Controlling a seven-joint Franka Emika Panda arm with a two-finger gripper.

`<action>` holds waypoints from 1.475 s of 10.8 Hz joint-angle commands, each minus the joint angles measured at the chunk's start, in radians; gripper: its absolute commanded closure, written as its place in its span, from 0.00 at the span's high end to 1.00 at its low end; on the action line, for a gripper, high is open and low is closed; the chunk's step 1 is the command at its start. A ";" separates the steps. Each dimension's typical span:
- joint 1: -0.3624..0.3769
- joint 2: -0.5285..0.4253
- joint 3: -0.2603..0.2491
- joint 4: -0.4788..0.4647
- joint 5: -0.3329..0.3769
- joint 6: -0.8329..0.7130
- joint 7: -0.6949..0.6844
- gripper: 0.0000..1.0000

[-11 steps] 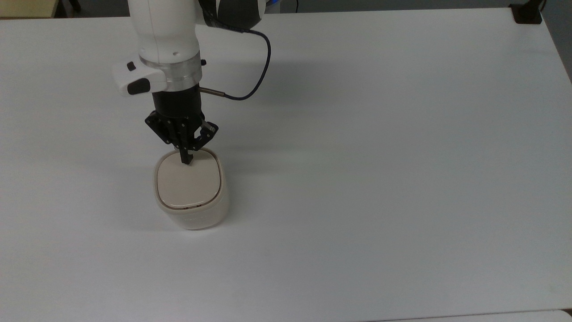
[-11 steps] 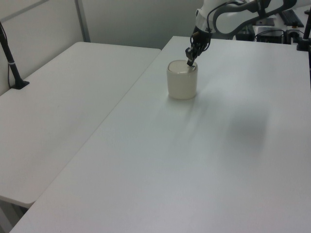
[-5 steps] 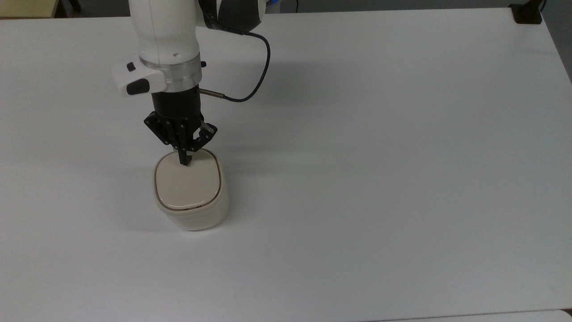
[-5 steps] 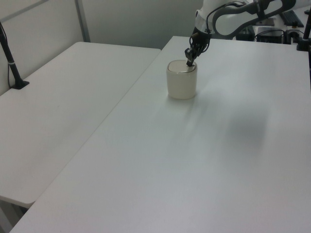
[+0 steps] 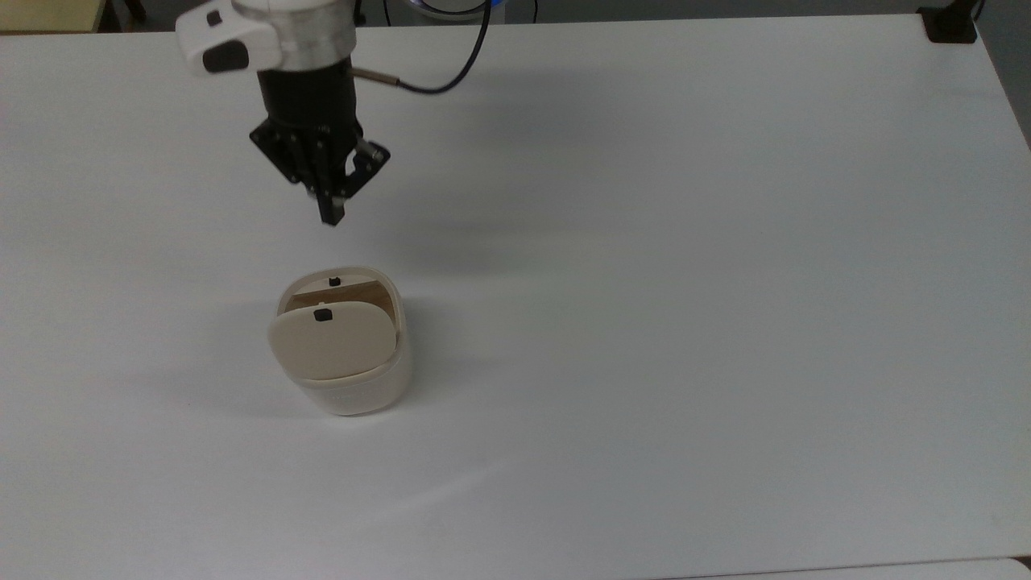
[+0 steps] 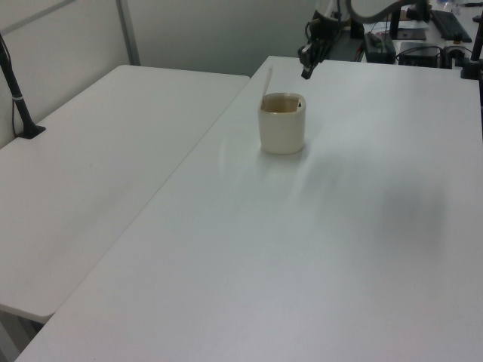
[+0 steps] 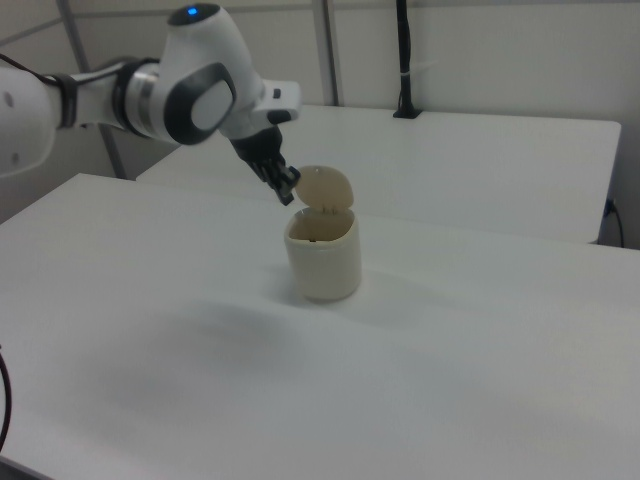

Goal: Open the trash bin

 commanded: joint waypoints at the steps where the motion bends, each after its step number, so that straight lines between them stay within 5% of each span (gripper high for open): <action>1: 0.021 -0.106 0.002 -0.012 -0.019 -0.199 0.023 0.12; 2: 0.023 -0.124 0.003 -0.009 -0.017 -0.253 0.029 0.45; 3: 0.041 -0.149 0.003 -0.009 -0.014 -0.316 0.045 0.90; 4: 0.061 -0.169 0.003 -0.009 -0.020 -0.369 0.057 1.00; 10: 0.077 -0.256 0.003 -0.009 -0.017 -0.494 -0.012 1.00; 16: 0.058 -0.201 0.002 0.053 -0.025 -0.485 -0.231 1.00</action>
